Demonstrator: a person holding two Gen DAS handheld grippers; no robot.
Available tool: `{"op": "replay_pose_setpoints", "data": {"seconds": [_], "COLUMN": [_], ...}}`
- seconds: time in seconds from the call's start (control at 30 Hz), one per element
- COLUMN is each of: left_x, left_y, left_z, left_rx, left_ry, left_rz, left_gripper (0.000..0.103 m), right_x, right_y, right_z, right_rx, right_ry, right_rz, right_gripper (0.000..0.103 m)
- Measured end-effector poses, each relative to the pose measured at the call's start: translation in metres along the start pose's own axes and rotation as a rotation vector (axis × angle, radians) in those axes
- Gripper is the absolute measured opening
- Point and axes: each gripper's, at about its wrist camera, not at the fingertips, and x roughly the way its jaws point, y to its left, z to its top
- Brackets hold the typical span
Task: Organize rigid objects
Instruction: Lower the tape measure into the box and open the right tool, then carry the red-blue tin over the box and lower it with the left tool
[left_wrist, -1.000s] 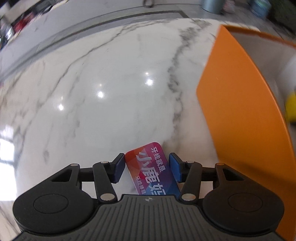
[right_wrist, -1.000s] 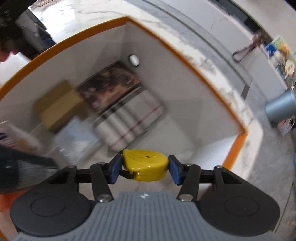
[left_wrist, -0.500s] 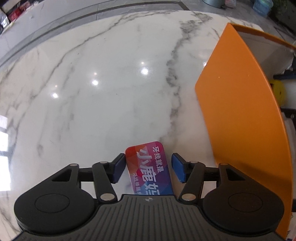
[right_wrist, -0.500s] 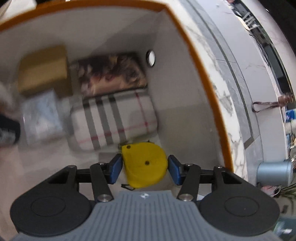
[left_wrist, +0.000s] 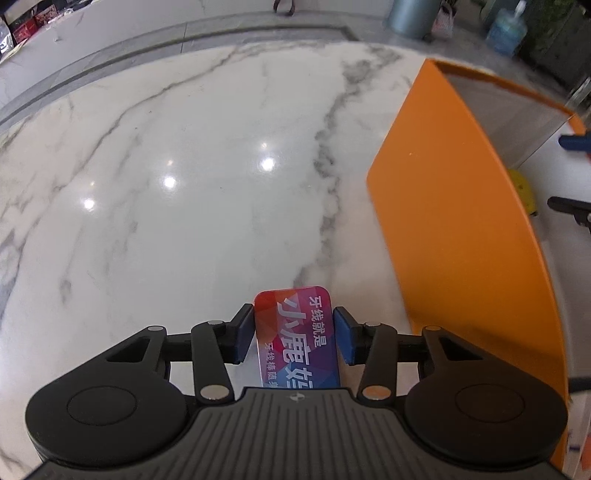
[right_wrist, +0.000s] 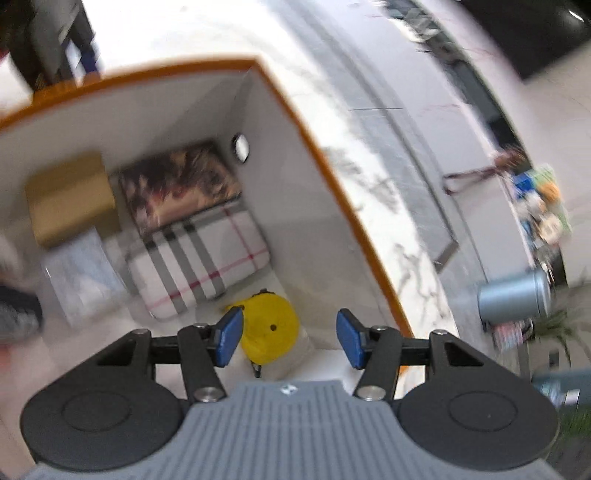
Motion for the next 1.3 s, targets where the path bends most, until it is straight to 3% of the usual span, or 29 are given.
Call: {"op": "replay_pose_setpoints", "data": {"seconds": [0.13, 0.37, 0.53, 0.67, 0.87, 1.03, 1.13, 1.3], "left_x": [-0.02, -0.062, -0.085, -0.116, -0.171, -0.173, -0.148, -0.085], "left_y": [0.007, 0.006, 0.002, -0.011, -0.047, -0.1, -0.131, -0.163], "left_z": [-0.02, -0.037, -0.038, -0.039, -0.022, 0.007, 0.028, 0.044], "left_rx": [0.003, -0.013, 0.0, 0.042, 0.122, 0.19, 0.192, 0.193], "left_ry": [-0.098, -0.19, -0.259, -0.336, -0.45, -0.441, -0.362, -0.207], "left_rz": [-0.04, -0.065, -0.07, -0.08, -0.157, -0.23, -0.287, -0.27], "left_gripper": [0.052, 0.051, 0.05, 0.05, 0.05, 0.05, 0.05, 0.05], "right_x": [-0.03, -0.053, -0.078, -0.099, -0.133, -0.144, -0.142, -0.13], "right_y": [0.003, 0.039, 0.06, 0.064, 0.066, 0.057, 0.049, 0.038], "right_z": [-0.009, -0.021, -0.02, -0.03, -0.043, -0.056, -0.063, -0.076], "right_rx": [0.242, 0.587, 0.698, 0.813, 0.825, 0.857, 0.873, 0.91], "right_ry": [-0.083, -0.17, -0.187, -0.22, -0.261, -0.236, -0.199, -0.144], "right_rz": [-0.032, -0.125, -0.215, -0.21, -0.255, -0.262, -0.264, -0.246], "right_gripper": [0.057, 0.057, 0.057, 0.057, 0.057, 0.056, 0.056, 0.056]}}
